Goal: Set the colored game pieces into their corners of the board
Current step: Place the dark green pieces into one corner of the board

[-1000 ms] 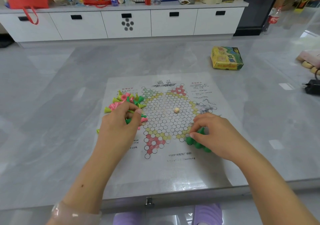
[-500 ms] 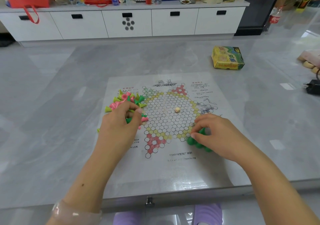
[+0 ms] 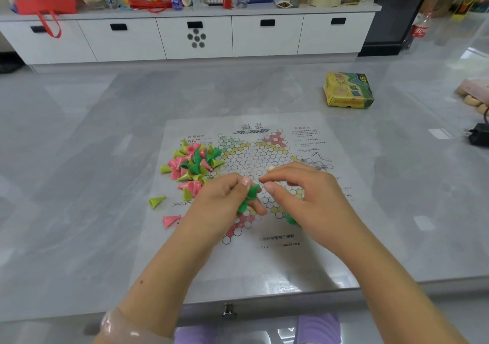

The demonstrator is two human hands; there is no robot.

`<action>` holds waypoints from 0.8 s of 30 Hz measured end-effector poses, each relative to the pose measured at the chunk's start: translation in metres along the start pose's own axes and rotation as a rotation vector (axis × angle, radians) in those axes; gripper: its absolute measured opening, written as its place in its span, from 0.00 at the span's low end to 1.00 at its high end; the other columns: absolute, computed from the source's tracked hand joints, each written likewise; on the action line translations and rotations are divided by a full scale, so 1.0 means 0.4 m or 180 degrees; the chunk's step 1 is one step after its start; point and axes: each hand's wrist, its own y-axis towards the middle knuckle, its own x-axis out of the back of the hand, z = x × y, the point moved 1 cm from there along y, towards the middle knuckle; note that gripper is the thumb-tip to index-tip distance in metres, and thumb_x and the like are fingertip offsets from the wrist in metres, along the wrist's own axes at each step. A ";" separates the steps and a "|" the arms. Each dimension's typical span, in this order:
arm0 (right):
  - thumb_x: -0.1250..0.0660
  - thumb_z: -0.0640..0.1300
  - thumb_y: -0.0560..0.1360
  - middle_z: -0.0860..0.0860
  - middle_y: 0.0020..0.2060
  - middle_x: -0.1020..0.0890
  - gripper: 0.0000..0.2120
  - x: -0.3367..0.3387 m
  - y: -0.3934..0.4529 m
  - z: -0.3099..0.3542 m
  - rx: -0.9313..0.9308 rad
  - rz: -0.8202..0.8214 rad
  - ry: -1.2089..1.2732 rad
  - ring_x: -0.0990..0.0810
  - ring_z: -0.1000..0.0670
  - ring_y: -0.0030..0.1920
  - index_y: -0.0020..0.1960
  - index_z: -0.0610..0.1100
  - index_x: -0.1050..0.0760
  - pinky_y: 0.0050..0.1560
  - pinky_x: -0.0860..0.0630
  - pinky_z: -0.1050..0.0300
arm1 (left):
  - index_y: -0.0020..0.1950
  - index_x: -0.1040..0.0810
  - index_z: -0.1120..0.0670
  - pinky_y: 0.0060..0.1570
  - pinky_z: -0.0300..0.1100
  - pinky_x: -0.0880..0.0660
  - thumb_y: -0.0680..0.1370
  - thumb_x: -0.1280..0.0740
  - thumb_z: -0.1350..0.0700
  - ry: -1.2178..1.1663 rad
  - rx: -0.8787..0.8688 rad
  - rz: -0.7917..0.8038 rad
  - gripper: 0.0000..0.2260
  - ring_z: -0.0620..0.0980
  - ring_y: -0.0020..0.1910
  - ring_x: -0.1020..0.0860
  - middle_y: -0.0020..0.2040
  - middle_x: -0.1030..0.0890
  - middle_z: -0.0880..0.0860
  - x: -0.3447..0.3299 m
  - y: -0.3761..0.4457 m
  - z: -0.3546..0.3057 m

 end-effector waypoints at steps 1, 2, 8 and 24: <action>0.33 0.43 0.73 0.63 0.41 0.22 0.05 -0.002 0.000 0.001 0.0021 -0.0035 0.0063 0.26 0.64 0.49 0.47 0.48 0.18 0.48 0.33 0.76 | 0.39 0.25 0.52 0.27 0.31 0.36 0.81 0.45 0.53 0.0009 -0.0014 0.0010 0.14 0.36 0.20 0.33 0.32 0.17 0.48 -0.003 0.000 0.000; 0.32 0.43 0.73 0.62 0.41 0.21 0.05 -0.003 0.001 0.002 0.0038 -0.0059 0.0127 0.25 0.64 0.48 0.46 0.48 0.18 0.48 0.32 0.75 | 0.37 0.26 0.52 0.25 0.30 0.36 0.81 0.44 0.54 0.0003 -0.0021 0.0000 0.14 0.37 0.20 0.33 0.32 0.17 0.48 -0.006 0.000 0.001; 0.31 0.43 0.72 0.60 0.39 0.20 0.04 -0.010 0.000 0.000 0.0082 -0.0114 0.0199 0.24 0.61 0.47 0.43 0.46 0.18 0.48 0.30 0.72 | 0.36 0.26 0.53 0.26 0.30 0.34 0.81 0.44 0.54 -0.0099 0.0016 -0.0051 0.15 0.38 0.22 0.31 0.30 0.17 0.48 -0.017 0.001 0.001; 0.32 0.43 0.72 0.60 0.38 0.19 0.06 0.000 0.000 0.002 -0.0190 -0.0274 0.0433 0.23 0.61 0.44 0.37 0.51 0.21 0.45 0.26 0.66 | 0.46 0.22 0.51 0.29 0.29 0.29 0.80 0.45 0.53 0.0042 0.0030 -0.0230 0.12 0.36 0.27 0.27 0.33 0.19 0.46 -0.012 0.005 -0.002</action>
